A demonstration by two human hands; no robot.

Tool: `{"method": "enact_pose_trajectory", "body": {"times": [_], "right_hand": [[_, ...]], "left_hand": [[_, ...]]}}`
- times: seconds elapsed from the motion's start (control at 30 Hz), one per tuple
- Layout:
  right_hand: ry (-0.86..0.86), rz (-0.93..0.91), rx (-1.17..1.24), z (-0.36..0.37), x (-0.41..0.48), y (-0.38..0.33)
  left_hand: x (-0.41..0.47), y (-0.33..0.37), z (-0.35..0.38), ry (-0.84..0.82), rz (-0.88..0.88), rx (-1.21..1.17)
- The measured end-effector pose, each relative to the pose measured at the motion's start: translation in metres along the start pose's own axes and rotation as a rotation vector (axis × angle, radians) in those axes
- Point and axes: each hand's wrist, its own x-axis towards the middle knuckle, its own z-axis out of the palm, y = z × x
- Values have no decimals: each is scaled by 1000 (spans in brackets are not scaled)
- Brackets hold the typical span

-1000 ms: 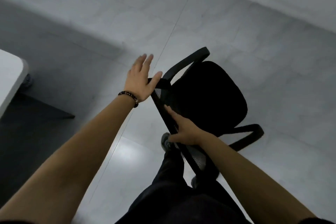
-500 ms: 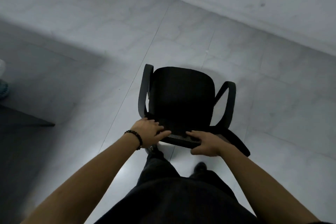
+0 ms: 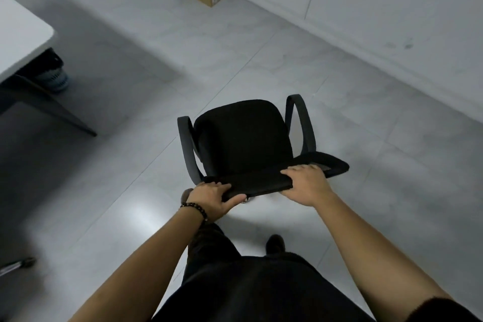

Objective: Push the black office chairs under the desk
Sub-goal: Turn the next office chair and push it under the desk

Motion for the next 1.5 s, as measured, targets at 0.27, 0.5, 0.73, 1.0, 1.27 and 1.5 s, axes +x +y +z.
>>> {"method": "enact_pose_trajectory", "body": {"times": [0.27,0.5,0.73,1.0,1.27,1.5], "right_hand": [[-65,-97,-90,-8,-36,57],[-138,-218,-217,-10,-59,71],[-217,-335,-245,-4,-60,65],[-164,-566,-335,-31,-1,94],[-247,-822,-513,-83,92,82],[-228,-1006,-628,-90,126,-8]], "left_hand": [[-47,84,62,10,-200,-289],[-80,128,97,65,-273,-353],[-104,141,123,182,-348,-346],[-69,186,109,126,-458,-349],[-13,226,85,216,-652,-526],[-7,215,75,212,-1054,-737]]}}
